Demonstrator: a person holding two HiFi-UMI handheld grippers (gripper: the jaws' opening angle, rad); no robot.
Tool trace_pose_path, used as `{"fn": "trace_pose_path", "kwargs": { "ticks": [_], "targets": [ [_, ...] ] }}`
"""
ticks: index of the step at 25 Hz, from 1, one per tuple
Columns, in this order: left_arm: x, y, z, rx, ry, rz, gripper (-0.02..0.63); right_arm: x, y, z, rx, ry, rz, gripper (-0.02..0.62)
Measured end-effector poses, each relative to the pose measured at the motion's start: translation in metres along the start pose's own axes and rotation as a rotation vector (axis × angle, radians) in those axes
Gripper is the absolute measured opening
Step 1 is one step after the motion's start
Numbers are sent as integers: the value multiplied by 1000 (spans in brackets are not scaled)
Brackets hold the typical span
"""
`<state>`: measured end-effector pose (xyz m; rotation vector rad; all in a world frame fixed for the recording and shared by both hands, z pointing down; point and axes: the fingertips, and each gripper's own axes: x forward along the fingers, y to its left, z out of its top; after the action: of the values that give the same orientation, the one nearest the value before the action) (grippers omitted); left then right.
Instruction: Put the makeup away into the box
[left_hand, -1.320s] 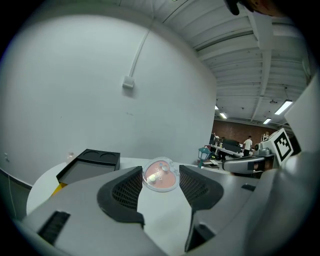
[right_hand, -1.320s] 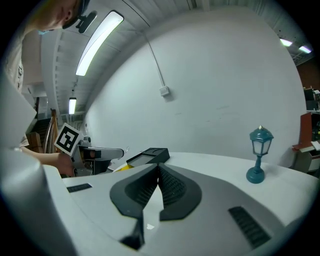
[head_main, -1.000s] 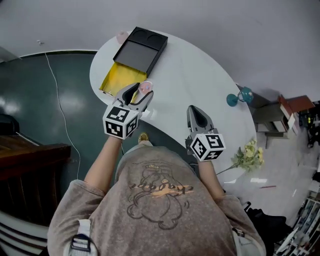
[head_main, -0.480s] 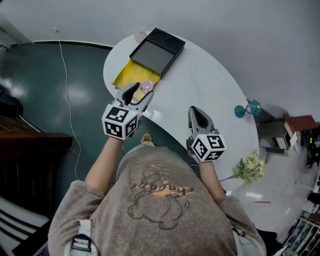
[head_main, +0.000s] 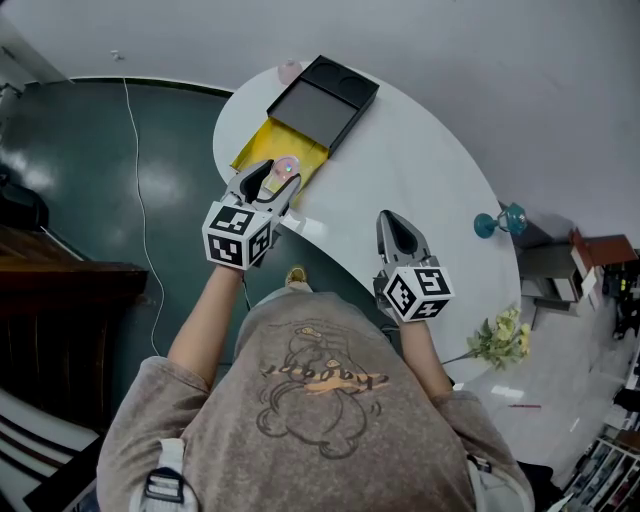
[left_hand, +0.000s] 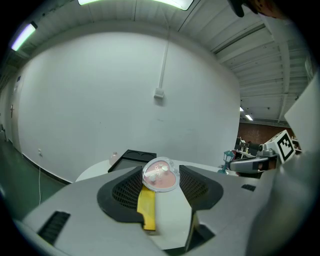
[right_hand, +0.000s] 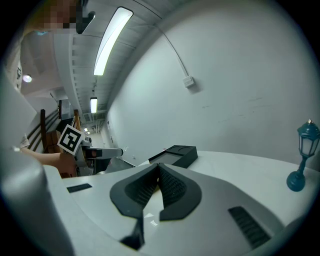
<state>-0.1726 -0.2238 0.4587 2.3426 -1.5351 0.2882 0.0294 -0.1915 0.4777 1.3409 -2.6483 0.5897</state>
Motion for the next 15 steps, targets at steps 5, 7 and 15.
{"fn": "trace_pose_path", "kwargs": {
  "ticks": [5,7,15],
  "targets": [
    [18,18,-11,7,42,6,250,-1,-5,1,9,1,-31,4],
    [27,27,-17,15,67,18,250,-2,-8,1,13,0,-48,4],
    [73,53,-52,72,212,-2,250,0,-21,4,31,-4,-118,5]
  ]
}}
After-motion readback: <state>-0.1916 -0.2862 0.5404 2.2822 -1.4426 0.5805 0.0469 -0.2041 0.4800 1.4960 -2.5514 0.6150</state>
